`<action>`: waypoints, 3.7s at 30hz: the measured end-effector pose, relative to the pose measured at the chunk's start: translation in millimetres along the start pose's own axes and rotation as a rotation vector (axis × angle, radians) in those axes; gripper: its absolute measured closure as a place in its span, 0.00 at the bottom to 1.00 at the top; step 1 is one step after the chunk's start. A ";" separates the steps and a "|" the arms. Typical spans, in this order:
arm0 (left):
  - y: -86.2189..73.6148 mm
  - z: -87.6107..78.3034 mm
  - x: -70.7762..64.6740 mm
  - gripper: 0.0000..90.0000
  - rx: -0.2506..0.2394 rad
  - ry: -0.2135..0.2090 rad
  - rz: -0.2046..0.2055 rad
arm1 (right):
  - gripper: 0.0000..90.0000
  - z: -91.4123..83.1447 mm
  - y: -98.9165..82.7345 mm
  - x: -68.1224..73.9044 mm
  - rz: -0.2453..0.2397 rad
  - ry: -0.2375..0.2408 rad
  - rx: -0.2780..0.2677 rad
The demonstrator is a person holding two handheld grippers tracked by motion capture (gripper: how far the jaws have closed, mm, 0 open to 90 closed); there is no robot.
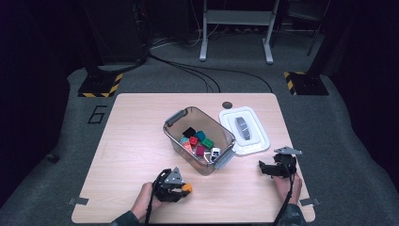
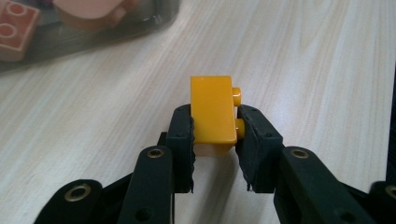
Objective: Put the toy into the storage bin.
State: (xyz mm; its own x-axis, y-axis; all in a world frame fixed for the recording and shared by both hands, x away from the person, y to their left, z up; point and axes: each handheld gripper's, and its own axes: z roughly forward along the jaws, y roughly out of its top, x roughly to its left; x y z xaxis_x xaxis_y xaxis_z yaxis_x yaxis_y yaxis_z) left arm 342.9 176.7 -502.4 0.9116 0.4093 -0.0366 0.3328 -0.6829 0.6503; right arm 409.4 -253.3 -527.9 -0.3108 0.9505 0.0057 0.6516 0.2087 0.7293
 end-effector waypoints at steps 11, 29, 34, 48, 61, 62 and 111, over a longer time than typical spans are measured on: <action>2.6 -20.1 13.6 0.75 -0.028 0.035 -0.032 | 0.08 0.0 0.0 0.0 0.002 0.001 0.000; 5.4 -56.2 44.4 0.75 -0.073 0.106 -0.104 | 0.08 0.0 0.0 0.0 0.000 -0.001 0.000; 7.2 -63.0 52.7 0.75 -0.081 0.102 -0.126 | 0.08 0.0 0.0 0.0 0.001 -0.001 0.000; 19.5 -86.1 73.1 0.75 -0.107 0.116 -0.160 | 0.08 0.1 0.1 0.1 0.000 -0.001 0.000; 47.2 -107.0 81.7 0.75 -0.119 0.133 -0.131 | 0.08 0.1 0.1 0.0 0.000 -0.002 0.000; 49.9 -108.2 81.9 0.75 -0.124 0.140 -0.131 | 0.08 0.1 0.1 0.0 0.000 -0.002 0.000; 126.2 -58.1 92.0 0.75 -0.021 0.012 -0.114 | 0.08 0.2 0.1 0.0 0.001 -0.002 0.000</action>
State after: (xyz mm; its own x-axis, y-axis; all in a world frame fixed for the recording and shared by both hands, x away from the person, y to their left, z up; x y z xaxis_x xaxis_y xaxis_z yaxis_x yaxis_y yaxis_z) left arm 454.7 163.4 -379.6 0.8652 0.4909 -0.1021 0.4287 -0.6187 0.6584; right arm 409.6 -253.3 -527.9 -0.3090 0.9511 0.0048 0.6519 0.2081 0.7292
